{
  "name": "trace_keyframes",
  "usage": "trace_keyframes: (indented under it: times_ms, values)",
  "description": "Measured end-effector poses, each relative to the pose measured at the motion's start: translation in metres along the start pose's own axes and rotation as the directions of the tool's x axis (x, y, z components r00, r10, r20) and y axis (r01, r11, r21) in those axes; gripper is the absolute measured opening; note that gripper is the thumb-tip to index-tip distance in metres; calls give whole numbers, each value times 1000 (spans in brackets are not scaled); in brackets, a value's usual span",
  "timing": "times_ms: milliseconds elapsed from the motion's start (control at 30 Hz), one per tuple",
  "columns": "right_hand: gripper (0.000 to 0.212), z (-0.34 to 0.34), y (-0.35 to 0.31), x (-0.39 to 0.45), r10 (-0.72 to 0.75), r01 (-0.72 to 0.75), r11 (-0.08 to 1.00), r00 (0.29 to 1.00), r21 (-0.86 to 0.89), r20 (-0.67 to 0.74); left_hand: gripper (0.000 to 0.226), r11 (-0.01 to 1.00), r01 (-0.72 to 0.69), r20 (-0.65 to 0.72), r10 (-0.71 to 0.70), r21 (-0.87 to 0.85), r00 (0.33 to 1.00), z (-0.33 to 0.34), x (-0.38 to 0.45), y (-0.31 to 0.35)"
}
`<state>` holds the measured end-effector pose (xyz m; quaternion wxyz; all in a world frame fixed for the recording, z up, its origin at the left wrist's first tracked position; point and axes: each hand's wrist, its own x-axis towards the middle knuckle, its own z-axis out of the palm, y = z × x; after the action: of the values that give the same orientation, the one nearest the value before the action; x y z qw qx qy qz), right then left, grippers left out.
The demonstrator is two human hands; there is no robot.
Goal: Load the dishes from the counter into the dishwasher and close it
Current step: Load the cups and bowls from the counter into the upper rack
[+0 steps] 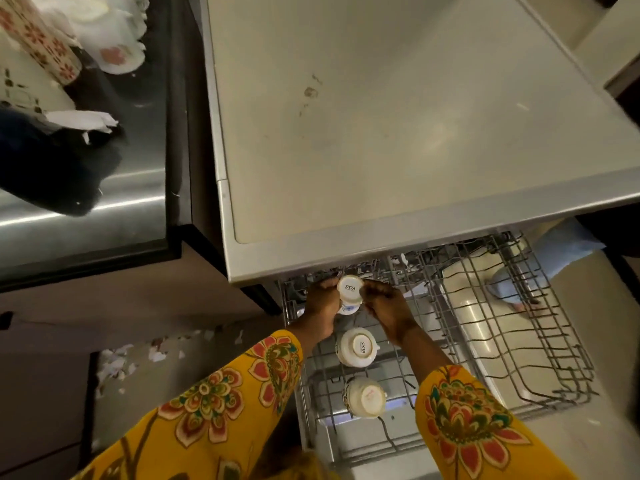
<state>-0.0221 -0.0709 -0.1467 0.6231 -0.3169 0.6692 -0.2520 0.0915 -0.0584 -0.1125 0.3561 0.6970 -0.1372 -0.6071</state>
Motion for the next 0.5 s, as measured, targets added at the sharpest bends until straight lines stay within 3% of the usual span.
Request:
trace_keyframes:
  times_ms: [367, 500]
  values:
    - [13, 1, 12, 20, 66, -63, 990, 998, -128, 22, 34, 992, 109, -11, -110, -69, 994, 2, 23, -17]
    - [24, 0, 13, 21, 92, -89, 987, 996, -138, 19, 32, 985, 156, -36, -159, -76, 987, 4, 30, -26]
